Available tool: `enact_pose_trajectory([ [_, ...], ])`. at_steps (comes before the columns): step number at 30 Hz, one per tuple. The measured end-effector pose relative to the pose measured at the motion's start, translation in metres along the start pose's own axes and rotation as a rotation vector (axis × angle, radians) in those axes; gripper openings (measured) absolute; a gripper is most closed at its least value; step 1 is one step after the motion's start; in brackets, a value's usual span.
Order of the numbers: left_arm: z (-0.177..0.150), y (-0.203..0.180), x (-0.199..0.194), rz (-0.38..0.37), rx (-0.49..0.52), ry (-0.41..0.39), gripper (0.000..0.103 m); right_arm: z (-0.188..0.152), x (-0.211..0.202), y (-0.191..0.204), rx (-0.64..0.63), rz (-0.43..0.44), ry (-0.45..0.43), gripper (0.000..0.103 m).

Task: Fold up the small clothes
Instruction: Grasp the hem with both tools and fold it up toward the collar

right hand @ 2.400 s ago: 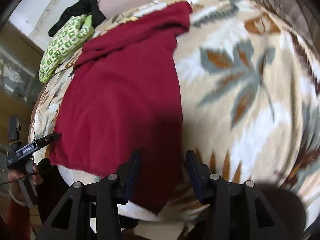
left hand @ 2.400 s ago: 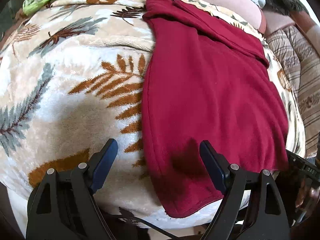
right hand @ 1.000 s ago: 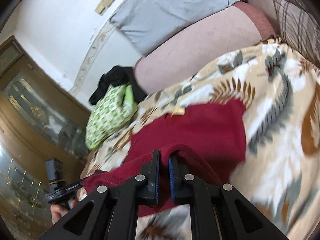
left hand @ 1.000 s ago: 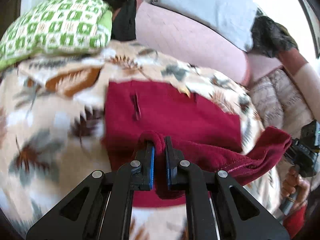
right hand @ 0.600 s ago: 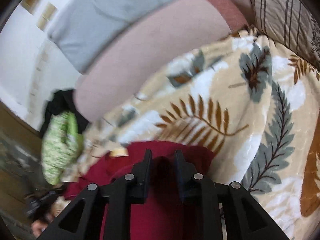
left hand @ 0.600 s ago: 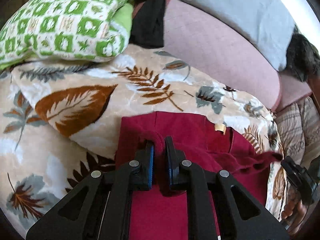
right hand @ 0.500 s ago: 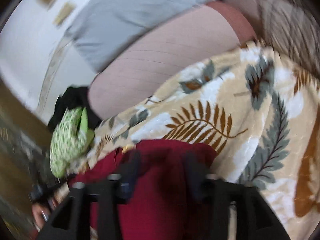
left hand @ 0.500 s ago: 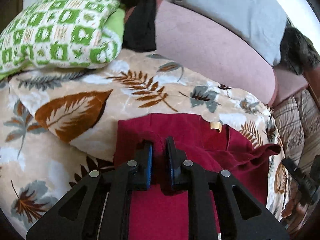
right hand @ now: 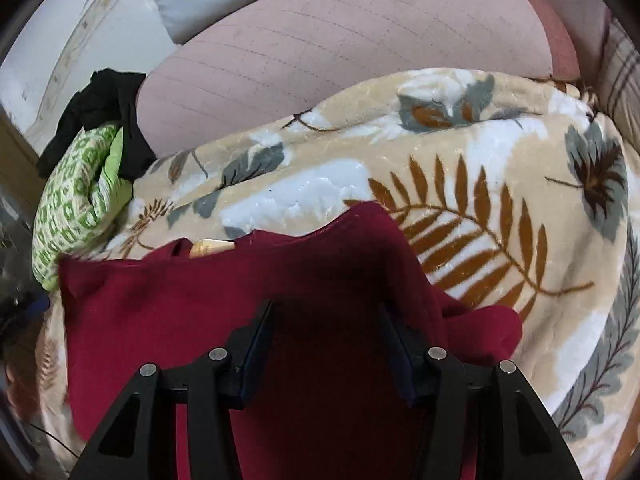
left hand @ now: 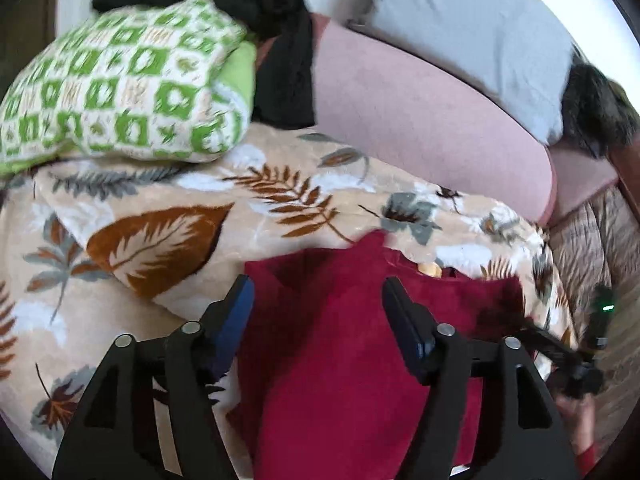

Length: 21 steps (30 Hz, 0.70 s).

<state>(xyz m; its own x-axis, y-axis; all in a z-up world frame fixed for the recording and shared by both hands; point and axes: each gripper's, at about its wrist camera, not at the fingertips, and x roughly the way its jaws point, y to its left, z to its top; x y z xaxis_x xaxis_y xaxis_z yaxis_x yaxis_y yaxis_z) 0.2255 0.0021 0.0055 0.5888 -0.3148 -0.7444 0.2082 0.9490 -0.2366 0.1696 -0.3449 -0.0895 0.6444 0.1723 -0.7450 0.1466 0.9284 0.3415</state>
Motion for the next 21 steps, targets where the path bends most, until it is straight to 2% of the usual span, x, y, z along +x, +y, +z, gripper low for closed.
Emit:
enact_pose_trajectory([
  [3,-0.012,-0.006,0.015,0.009,0.008,0.011,0.07,-0.019,-0.038,0.009,-0.06,-0.008,-0.083,0.053],
  [5,-0.022,-0.006,0.04,0.047,-0.004,0.067,0.07,-0.036,-0.04,0.005,-0.07,-0.07,-0.053,0.054],
  [8,-0.04,-0.005,0.073,0.14,0.007,0.143,0.07,-0.046,-0.02,-0.003,-0.068,-0.086,0.023,0.054],
  [10,-0.046,-0.001,0.077,0.155,-0.001,0.158,0.07,-0.048,-0.022,0.0,-0.069,-0.088,0.034,0.054],
  [13,-0.045,0.001,0.059,0.145,-0.014,0.14,0.07,-0.048,-0.05,0.012,-0.077,-0.037,-0.008,0.054],
  [16,-0.045,-0.005,0.026,0.105,-0.009,0.108,0.07,-0.056,-0.075,0.021,-0.103,-0.05,-0.047,0.054],
  [21,-0.065,-0.041,-0.03,0.022,0.06,0.073,0.07,-0.077,-0.104,0.025,-0.058,-0.013,-0.052,0.054],
])
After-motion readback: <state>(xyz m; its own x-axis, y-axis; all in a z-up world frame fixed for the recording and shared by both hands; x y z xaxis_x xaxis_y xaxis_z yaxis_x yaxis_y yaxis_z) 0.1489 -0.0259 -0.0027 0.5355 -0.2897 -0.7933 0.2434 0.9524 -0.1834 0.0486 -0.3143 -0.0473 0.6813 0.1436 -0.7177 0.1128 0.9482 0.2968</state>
